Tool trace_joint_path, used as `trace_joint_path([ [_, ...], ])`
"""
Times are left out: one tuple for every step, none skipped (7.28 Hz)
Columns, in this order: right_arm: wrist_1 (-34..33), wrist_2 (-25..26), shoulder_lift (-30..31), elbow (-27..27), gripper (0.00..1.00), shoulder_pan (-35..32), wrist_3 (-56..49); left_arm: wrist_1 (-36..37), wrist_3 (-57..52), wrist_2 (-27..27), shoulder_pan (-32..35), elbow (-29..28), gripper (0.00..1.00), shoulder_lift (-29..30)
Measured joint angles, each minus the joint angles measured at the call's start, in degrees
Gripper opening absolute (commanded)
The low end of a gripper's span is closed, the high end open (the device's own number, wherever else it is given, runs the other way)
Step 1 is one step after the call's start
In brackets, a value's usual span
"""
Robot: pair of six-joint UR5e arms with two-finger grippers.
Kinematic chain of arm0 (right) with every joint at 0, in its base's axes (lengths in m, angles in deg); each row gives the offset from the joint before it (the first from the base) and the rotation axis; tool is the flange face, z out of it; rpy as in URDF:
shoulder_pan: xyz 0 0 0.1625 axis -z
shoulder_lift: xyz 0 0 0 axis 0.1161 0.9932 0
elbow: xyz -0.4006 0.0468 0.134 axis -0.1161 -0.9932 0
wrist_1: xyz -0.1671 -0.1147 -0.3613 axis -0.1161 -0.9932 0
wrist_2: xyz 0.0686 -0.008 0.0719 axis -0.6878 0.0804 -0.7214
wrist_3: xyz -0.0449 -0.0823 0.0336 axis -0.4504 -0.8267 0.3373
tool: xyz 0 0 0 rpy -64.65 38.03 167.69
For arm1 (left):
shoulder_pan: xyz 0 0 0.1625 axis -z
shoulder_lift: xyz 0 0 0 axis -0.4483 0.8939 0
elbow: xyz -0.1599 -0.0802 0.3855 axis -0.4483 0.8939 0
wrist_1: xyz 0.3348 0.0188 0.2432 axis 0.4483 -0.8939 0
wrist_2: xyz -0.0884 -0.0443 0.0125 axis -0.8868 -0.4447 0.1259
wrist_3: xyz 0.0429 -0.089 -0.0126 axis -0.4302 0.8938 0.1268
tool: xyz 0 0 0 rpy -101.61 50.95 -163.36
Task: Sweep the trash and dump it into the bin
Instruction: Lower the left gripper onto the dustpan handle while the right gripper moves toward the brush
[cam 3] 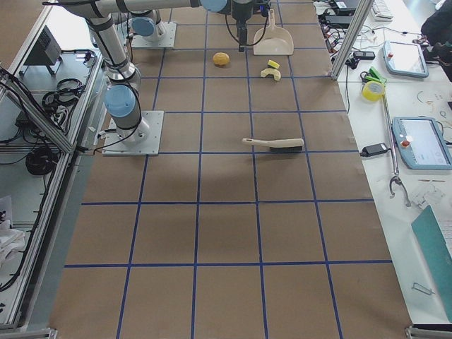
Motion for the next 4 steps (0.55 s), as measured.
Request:
trace_joint_path([
  [0.0,0.0,0.0,0.0,1.00,0.0,0.0,-0.2,0.0,0.0,0.0,0.3,1.00,-0.1],
  [0.0,0.0,0.0,0.0,1.00,0.0,0.0,-0.3,-0.1,0.1,0.0,0.7,1.00,-0.3],
  [0.0,-0.1,0.0,0.0,1.00,0.0,0.0,-0.3,-0.2,0.0,0.0,0.9,1.00,-0.3],
  [0.0,-0.1,0.0,0.0,1.00,0.0,0.0,-0.4,-0.2,0.0,0.0,0.8,1.00,-0.3],
])
